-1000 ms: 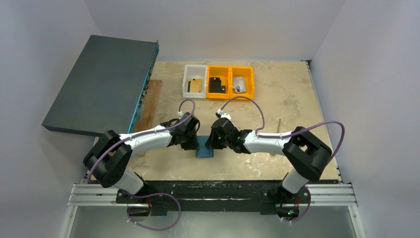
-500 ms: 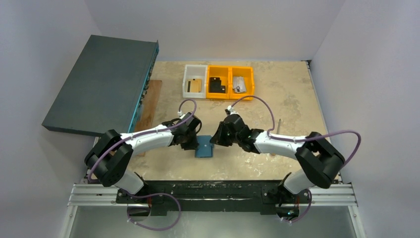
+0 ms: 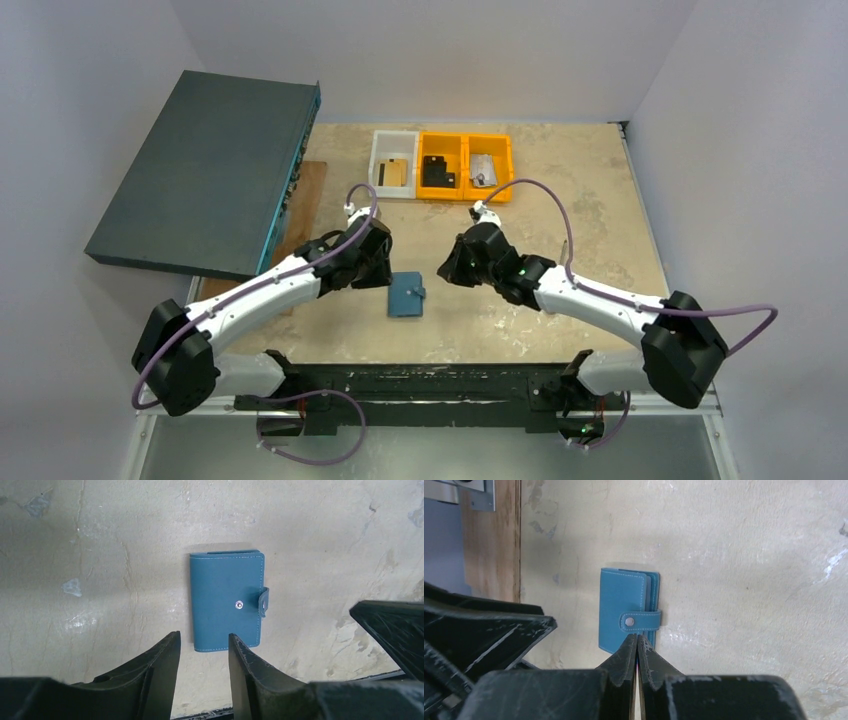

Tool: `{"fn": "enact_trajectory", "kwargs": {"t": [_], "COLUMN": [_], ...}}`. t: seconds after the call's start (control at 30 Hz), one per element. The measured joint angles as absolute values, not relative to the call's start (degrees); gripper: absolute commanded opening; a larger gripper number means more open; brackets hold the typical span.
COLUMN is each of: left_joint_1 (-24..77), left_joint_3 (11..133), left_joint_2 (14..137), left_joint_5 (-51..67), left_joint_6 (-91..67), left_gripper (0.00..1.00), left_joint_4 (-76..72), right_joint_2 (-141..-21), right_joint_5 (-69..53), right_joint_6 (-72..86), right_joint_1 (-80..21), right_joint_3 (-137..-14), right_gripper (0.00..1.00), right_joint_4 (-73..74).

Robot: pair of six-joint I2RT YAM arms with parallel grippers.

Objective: Take the credit cards out of the card holder
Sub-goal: Open the card holder at the center of the board.

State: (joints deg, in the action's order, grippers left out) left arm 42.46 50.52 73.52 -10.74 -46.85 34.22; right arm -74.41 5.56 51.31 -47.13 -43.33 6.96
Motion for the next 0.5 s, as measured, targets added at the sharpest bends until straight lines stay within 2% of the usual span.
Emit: {"fn": "enact_trajectory", "kwargs": {"t": [0.03,0.07,0.13,0.27,0.5], "left_joint_1": [42.46,42.46,42.46,42.44,42.09], "left_joint_3": [50.70,50.78,50.78,50.78,50.72], "left_joint_2": [72.88,72.49,71.94,71.18,67.92], "left_joint_5": [-10.81,-10.83,-10.94,-11.35,-12.49], "left_joint_6": [-46.68,-46.61,-46.28,-46.26,-46.28], "left_gripper": [0.40,0.40,0.40,0.40,0.40], "left_joint_4": [34.52,34.83,35.66,37.52,39.57], "right_joint_2": [-75.24,-76.23,-79.66,-87.99,-96.51], "right_joint_5": [6.02,6.59,8.27,11.11,13.87], "right_joint_6": [50.70,50.24,49.06,47.37,45.89], "right_joint_1": [-47.37,-47.83,-49.65,-55.11,-57.69], "right_joint_3": [-44.36,-45.36,-48.29,-55.02,-60.27], "right_gripper": [0.21,0.30,0.38,0.47,0.47], "right_joint_4": [7.53,8.03,9.32,11.66,15.51]}}
